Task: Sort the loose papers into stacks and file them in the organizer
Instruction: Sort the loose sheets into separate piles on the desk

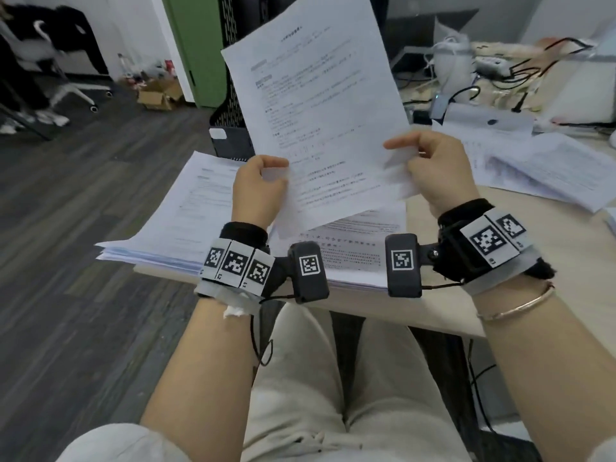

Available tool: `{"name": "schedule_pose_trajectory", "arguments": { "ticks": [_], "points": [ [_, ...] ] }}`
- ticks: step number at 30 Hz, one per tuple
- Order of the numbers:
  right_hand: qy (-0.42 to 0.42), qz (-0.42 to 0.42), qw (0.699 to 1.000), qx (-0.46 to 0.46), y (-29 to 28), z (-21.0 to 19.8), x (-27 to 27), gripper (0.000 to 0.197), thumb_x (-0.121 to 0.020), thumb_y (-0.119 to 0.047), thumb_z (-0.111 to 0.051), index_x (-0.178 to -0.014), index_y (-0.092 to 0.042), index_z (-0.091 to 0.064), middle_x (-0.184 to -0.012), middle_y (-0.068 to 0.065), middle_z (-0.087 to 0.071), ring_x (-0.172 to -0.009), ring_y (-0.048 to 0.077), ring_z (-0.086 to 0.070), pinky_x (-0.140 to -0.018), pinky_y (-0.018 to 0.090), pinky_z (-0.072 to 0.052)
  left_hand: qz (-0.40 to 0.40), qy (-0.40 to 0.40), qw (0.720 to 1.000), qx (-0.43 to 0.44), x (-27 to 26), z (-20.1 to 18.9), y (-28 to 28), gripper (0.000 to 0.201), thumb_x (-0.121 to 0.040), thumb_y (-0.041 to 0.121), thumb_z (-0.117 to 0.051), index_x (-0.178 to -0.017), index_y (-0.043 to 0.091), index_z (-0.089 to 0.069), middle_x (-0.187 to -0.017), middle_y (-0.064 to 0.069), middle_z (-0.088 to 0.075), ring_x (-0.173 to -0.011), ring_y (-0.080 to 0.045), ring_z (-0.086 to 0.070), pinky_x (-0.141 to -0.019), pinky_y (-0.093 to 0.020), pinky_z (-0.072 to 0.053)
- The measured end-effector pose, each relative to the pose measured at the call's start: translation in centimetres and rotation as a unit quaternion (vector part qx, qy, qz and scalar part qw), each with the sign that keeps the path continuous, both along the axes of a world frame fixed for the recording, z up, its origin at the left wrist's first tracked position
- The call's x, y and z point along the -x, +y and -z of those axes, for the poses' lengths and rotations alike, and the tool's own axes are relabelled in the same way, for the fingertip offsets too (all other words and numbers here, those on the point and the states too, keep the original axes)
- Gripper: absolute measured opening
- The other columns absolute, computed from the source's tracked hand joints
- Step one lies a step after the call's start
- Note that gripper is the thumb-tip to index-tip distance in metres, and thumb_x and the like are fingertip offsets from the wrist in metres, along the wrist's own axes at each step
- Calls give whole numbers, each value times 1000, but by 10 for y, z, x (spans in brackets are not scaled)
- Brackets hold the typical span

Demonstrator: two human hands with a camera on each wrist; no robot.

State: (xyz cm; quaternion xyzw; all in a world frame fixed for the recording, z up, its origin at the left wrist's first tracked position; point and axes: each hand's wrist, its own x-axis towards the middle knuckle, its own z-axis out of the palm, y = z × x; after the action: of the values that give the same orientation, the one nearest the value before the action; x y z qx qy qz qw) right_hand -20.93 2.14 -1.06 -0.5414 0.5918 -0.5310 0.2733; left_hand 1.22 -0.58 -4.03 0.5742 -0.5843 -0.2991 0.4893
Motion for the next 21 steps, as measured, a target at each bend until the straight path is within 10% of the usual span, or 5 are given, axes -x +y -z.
{"name": "schedule_pose_trajectory", "arguments": {
  "ticks": [8,14,21],
  "points": [
    [60,-144,986,-57,-2,-7,-68,46,-81,12,-51,-114,-19,-63,-100,9,-66,-94,32,-65,-81,37,-57,-121,3,993,-14,-77,-6,-17,47,-75,-12,-36,-97,19,-65,-113,2,-55,-114,-18,-53,-98,-32,-46],
    [149,-205,963,-94,-20,-29,-108,45,-87,-9,-58,-130,-20,-52,-100,4,-67,-73,7,-64,-58,19,-51,-173,2,985,-20,-125,-17,-23,50,-73,-9,-30,-92,22,-64,-123,-7,-58,-114,-23,-55,-95,-35,-49],
    [159,-207,958,-118,-39,-21,-136,41,-89,-11,-60,-129,-17,-54,-90,7,-64,-60,5,-58,-47,16,-43,-174,-23,984,-41,-150,-23,-14,52,-74,-10,-28,-96,18,-65,-120,-10,-59,-112,-26,-56,-97,-37,-47]
  ]
}}
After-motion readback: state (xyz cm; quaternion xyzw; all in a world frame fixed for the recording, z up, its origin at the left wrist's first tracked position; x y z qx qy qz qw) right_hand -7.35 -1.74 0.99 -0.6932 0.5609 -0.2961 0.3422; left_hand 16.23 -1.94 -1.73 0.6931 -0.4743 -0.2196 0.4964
